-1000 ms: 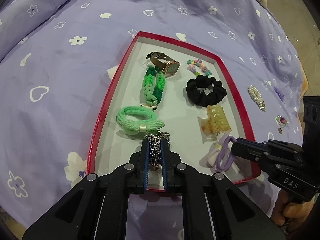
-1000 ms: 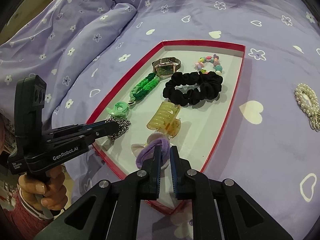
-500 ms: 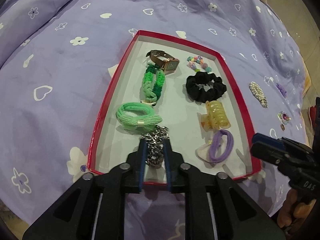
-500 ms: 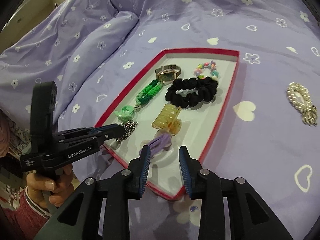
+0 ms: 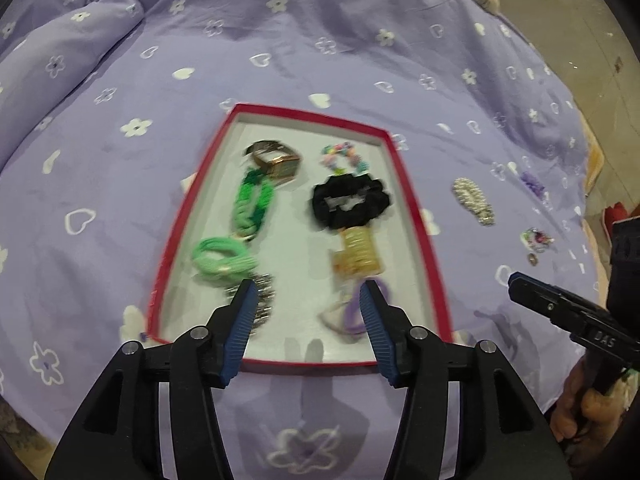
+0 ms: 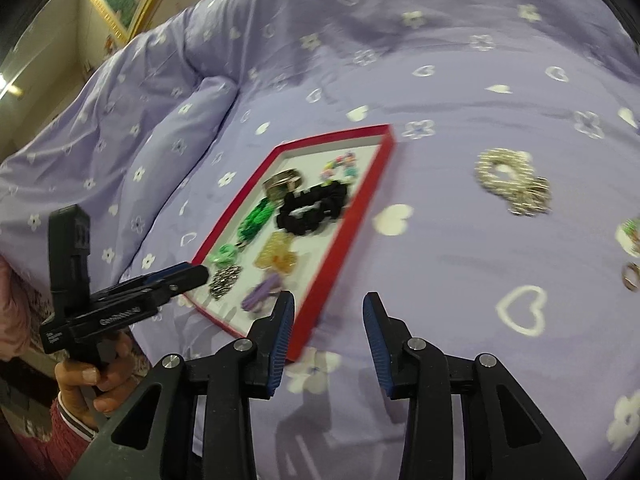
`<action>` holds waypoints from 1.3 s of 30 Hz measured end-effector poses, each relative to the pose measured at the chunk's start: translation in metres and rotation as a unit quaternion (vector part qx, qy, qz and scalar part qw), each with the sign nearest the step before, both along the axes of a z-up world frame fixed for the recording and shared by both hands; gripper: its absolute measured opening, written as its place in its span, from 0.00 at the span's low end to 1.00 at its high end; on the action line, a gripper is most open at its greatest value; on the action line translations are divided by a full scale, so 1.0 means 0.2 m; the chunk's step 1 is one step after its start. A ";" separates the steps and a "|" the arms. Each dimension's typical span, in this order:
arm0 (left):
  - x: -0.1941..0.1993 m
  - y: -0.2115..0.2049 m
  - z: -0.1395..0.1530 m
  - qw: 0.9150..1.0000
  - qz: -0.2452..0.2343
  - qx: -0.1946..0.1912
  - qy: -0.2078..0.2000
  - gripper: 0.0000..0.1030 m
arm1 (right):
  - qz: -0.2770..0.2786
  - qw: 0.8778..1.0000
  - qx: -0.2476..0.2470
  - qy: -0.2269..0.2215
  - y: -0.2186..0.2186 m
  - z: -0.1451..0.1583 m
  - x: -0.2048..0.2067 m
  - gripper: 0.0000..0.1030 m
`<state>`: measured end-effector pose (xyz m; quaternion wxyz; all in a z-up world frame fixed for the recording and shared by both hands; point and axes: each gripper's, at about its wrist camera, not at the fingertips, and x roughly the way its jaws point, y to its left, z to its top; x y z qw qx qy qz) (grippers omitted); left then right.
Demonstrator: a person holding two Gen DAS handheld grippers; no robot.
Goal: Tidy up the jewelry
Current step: 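Move both open tools back toward the pearl brooch and beaded bracelet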
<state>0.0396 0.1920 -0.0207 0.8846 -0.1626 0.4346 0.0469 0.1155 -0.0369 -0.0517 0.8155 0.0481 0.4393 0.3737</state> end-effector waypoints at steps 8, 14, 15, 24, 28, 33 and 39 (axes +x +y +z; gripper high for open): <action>0.08 -0.19 0.04 0.999 -0.037 0.002 -0.005 0.50 | -0.061 0.998 0.005 -0.002 -0.30 0.02 0.04 0.40; 0.14 -0.32 0.04 0.998 -0.063 0.004 -0.001 0.50 | -0.106 0.994 0.007 -0.003 -0.51 0.01 0.06 0.41; 0.15 -0.34 0.04 0.998 -0.067 0.003 0.000 0.50 | -0.114 0.994 0.007 -0.001 -0.55 0.01 0.07 0.41; 0.27 -0.57 0.07 0.994 -0.112 0.013 -0.003 0.50 | -0.189 0.982 0.009 -0.002 -0.87 -0.01 0.14 0.42; 0.35 -0.65 0.08 0.992 -0.128 0.015 -0.002 0.50 | -0.215 0.977 0.010 -0.002 -0.99 -0.02 0.17 0.43; 0.44 -0.72 0.08 0.990 -0.141 0.018 0.002 0.50 | -0.237 0.972 0.010 0.002 -1.08 -0.04 0.23 0.43; 0.56 -0.79 0.07 0.988 -0.151 0.018 0.006 0.50 | -0.256 0.966 0.015 0.006 -1.15 -0.05 0.31 0.43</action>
